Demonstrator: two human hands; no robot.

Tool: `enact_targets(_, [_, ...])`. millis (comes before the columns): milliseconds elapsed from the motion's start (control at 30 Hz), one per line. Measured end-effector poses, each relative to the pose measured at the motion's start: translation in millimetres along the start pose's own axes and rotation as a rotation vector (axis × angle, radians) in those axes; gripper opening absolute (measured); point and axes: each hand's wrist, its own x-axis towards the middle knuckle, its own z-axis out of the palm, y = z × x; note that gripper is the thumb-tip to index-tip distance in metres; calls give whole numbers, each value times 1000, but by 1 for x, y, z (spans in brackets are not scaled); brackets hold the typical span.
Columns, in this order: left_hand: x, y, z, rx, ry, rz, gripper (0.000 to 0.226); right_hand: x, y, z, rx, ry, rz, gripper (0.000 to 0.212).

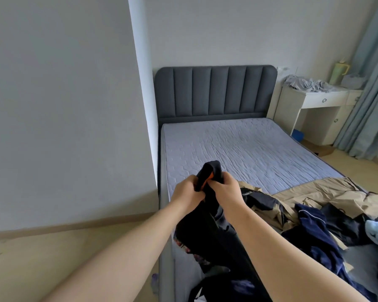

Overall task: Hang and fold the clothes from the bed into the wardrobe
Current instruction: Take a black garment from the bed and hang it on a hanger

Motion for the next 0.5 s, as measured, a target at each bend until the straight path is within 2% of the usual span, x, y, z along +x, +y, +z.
enact_targets(200, [15,64,-63,-48,170,205,15,7,-81,-8,137,48,-178,10])
enact_targets(300, [19,93,-88,-31,187,291,16,10,-117,-12,228,79,-236,10])
enact_targets(400, [18,99,-99,51,120,259,13,8,-139,-17,309,121,-273,14])
enact_targets(500, [10,77,-101,89,61,94,16,6,-144,-23,335,165,-290,13])
